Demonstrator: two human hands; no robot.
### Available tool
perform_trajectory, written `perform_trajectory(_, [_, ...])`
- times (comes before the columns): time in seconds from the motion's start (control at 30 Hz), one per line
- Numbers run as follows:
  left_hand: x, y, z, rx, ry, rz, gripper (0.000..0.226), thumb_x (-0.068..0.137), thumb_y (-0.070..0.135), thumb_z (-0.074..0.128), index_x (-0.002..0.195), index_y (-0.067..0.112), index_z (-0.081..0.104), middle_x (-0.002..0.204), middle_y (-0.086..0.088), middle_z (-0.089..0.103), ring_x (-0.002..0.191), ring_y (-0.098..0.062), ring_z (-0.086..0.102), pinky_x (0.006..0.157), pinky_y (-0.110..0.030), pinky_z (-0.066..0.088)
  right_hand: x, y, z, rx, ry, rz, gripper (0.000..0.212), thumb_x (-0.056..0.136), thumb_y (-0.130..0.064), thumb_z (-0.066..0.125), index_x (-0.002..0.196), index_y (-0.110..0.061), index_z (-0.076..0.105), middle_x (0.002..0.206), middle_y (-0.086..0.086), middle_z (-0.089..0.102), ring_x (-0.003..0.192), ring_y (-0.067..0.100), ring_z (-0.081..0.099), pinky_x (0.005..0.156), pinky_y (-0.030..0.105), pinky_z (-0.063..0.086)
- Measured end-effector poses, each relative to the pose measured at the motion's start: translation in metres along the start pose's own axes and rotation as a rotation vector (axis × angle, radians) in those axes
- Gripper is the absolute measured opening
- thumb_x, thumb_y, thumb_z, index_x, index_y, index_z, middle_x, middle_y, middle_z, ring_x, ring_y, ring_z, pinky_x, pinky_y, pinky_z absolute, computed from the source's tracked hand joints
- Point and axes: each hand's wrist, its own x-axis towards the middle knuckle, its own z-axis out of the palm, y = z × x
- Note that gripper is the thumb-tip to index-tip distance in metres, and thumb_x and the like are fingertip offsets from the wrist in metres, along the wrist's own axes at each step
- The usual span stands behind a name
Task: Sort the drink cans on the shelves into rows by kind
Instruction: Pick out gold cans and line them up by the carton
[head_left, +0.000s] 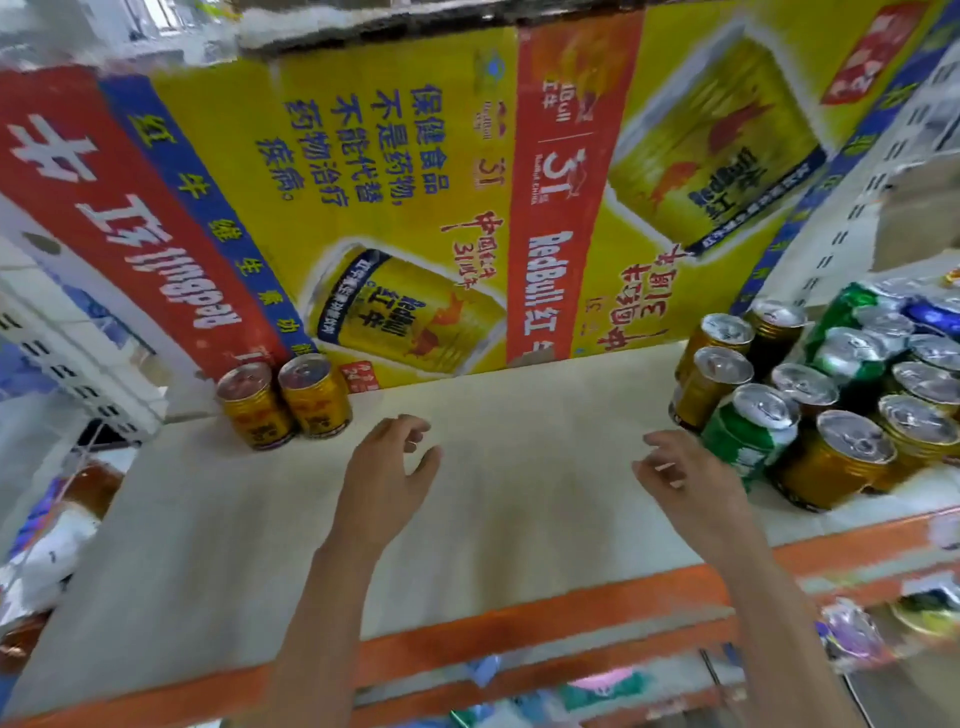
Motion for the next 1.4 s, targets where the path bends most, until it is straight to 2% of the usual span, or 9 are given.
perform_trajectory(0.27, [0.021,0.078,0.064,-0.068,-0.157,0.2,0.025,0.085,0.018,0.066,0.109,0.013,0.061,0.1,0.0,0.062,0.089,-0.011,0.059,0.082,-0.027,0.048,-0.028,0.04,-0.058,0.031,0.22,0.048,0.027,0.086,-0.011,0.064,0.113,-0.008,0.06,0.101,0.008,0.064,0.082,0.019,0.063,0.075,0.032,0.053])
perform_trajectory(0.4, [0.024,0.115,0.093,-0.123,-0.232,0.264,0.024,0.085,0.018,0.067,0.109,0.015,0.061,0.099,0.001,0.062,0.089,-0.011,0.059,0.082,-0.027,0.049,-0.036,0.062,-0.08,0.074,0.291,0.131,0.032,0.087,-0.012,0.063,0.118,-0.007,0.058,0.105,0.008,0.062,0.083,0.019,0.059,0.074,0.024,0.045])
perform_trajectory(0.57, [0.036,0.147,0.128,-0.128,-0.329,0.27,0.026,0.086,0.018,0.065,0.111,0.017,0.06,0.101,0.002,0.062,0.09,-0.011,0.059,0.083,-0.028,0.05,-0.038,0.094,-0.098,0.07,0.365,0.191,0.037,0.086,-0.019,0.064,0.12,-0.011,0.053,0.104,0.007,0.06,0.089,0.022,0.06,0.073,0.028,0.045])
perform_trajectory(0.8, [0.072,0.174,0.166,-0.101,-0.403,0.225,0.043,0.084,0.02,0.069,0.123,0.011,0.055,0.109,-0.006,0.062,0.092,-0.016,0.058,0.08,-0.025,0.045,-0.023,0.116,-0.107,0.086,0.342,0.287,0.06,0.083,-0.031,0.068,0.132,-0.01,0.039,0.126,0.008,0.049,0.112,0.023,0.053,0.09,0.039,0.048])
perform_trajectory(0.9, [0.083,0.181,0.174,-0.155,-0.432,0.197,0.049,0.081,0.018,0.072,0.125,0.011,0.052,0.11,-0.006,0.062,0.093,-0.018,0.058,0.08,-0.027,0.046,-0.016,0.118,-0.104,0.077,0.286,0.281,0.065,0.082,-0.033,0.069,0.134,-0.009,0.038,0.129,0.009,0.045,0.118,0.026,0.048,0.095,0.035,0.042])
perform_trajectory(1.07, [0.098,0.189,0.188,-0.179,-0.459,0.222,0.056,0.076,0.021,0.076,0.128,0.019,0.052,0.118,0.002,0.061,0.104,-0.015,0.058,0.088,-0.032,0.048,-0.006,0.116,-0.093,0.093,0.306,0.283,0.07,0.078,-0.034,0.073,0.132,-0.009,0.036,0.127,0.006,0.042,0.114,0.024,0.046,0.08,0.017,0.03])
perform_trajectory(1.23, [0.103,0.195,0.192,-0.288,-0.553,0.193,0.046,0.076,0.019,0.076,0.116,0.028,0.053,0.111,0.009,0.06,0.104,-0.012,0.057,0.088,-0.028,0.048,0.002,0.113,-0.088,0.056,0.381,0.334,0.069,0.071,-0.041,0.077,0.121,-0.01,0.04,0.118,0.003,0.041,0.108,0.023,0.048,0.076,0.024,0.036])
perform_trajectory(1.3, [0.102,0.193,0.19,-0.322,-0.528,0.183,0.044,0.076,0.018,0.076,0.114,0.027,0.054,0.109,0.009,0.06,0.103,-0.01,0.057,0.082,-0.018,0.045,0.001,0.111,-0.088,0.051,0.413,0.34,0.065,0.071,-0.04,0.078,0.118,-0.011,0.043,0.116,0.002,0.044,0.105,0.023,0.05,0.073,0.024,0.034])
perform_trajectory(1.4, [0.099,0.184,0.181,-0.375,-0.474,0.161,0.053,0.071,0.023,0.08,0.118,0.022,0.055,0.114,0.005,0.062,0.105,-0.011,0.059,0.083,-0.021,0.047,-0.005,0.108,-0.091,0.062,0.459,0.336,0.063,0.071,-0.038,0.078,0.119,-0.013,0.045,0.117,0.002,0.046,0.104,0.023,0.052,0.074,0.029,0.039])
